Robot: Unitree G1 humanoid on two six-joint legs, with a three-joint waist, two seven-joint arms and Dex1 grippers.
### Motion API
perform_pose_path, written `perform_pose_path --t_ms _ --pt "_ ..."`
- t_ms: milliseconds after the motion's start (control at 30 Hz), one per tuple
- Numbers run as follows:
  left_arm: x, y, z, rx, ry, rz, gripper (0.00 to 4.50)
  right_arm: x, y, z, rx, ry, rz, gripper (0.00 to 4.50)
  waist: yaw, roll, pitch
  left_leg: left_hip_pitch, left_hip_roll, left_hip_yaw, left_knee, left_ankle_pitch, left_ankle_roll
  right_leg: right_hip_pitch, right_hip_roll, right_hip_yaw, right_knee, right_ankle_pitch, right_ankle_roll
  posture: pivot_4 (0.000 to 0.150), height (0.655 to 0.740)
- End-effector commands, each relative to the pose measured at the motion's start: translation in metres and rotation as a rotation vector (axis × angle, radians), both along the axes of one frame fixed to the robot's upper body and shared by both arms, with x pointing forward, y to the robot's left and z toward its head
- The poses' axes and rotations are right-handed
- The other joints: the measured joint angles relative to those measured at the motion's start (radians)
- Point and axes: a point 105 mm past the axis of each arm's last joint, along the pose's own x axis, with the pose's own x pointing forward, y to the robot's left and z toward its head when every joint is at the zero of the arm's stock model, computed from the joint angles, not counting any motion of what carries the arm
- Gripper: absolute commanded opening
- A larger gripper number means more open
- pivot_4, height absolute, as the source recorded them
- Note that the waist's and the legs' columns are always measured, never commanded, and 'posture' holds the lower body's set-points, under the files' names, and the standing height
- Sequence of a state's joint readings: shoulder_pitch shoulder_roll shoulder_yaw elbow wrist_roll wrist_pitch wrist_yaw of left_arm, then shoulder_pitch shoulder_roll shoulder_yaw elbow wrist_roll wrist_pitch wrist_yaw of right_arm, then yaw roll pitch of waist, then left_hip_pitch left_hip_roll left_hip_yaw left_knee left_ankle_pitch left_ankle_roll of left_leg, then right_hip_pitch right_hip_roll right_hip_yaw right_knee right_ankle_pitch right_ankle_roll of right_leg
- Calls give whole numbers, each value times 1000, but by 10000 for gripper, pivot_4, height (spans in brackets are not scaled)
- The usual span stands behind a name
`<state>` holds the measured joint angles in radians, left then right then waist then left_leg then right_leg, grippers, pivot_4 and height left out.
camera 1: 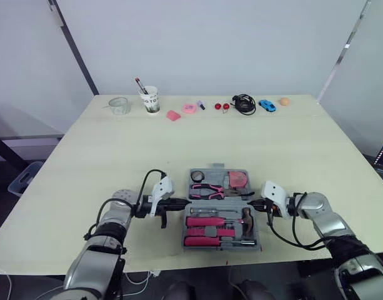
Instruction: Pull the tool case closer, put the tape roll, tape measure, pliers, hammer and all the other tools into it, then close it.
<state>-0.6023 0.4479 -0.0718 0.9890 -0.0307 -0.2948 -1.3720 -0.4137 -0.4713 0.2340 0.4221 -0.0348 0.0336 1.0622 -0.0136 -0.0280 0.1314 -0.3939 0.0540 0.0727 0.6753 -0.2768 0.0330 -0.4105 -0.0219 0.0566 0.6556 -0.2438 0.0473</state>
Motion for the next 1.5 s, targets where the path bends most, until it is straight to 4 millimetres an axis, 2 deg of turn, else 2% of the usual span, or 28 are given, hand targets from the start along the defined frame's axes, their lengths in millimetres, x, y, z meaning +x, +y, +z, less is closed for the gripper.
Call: perform_pose_path --t_ms 33,267,467,1000,1267,1500 --pt "-8 -17 -1 -13 9 -87 767 -9 19 5 34 -3 86 0 0 0 0 0 0 0 0 0 0 0 0 0 0 0 0 1500 7400" --pt "-19 -22 -1 -22 35 -129 767 -17 18 5 37 10 108 0 1 0 0 0 0 0 0 0 0 0 0 0 0 0 0 1500 7400" --pt "-27 -17 -2 0 53 -135 767 -20 16 4 32 22 113 0 0 0 0 0 0 0 0 0 0 0 0 0 0 0 0 1500 7400" --pt "-29 -12 -5 9 62 -109 767 -24 18 1 21 41 123 0 0 0 0 0 0 0 0 0 0 0 0 0 0 0 0 1500 7400" --pt "-27 -10 -3 10 45 -93 767 -15 8 3 9 0 72 0 0 0 0 0 0 0 0 0 0 0 0 0 0 0 0 1500 7400" --pt "-17 7 13 -12 -33 -17 767 -7 -16 12 37 -23 -16 0 1 0 0 0 0 0 0 0 0 0 0 0 0 0 0 1500 7400"
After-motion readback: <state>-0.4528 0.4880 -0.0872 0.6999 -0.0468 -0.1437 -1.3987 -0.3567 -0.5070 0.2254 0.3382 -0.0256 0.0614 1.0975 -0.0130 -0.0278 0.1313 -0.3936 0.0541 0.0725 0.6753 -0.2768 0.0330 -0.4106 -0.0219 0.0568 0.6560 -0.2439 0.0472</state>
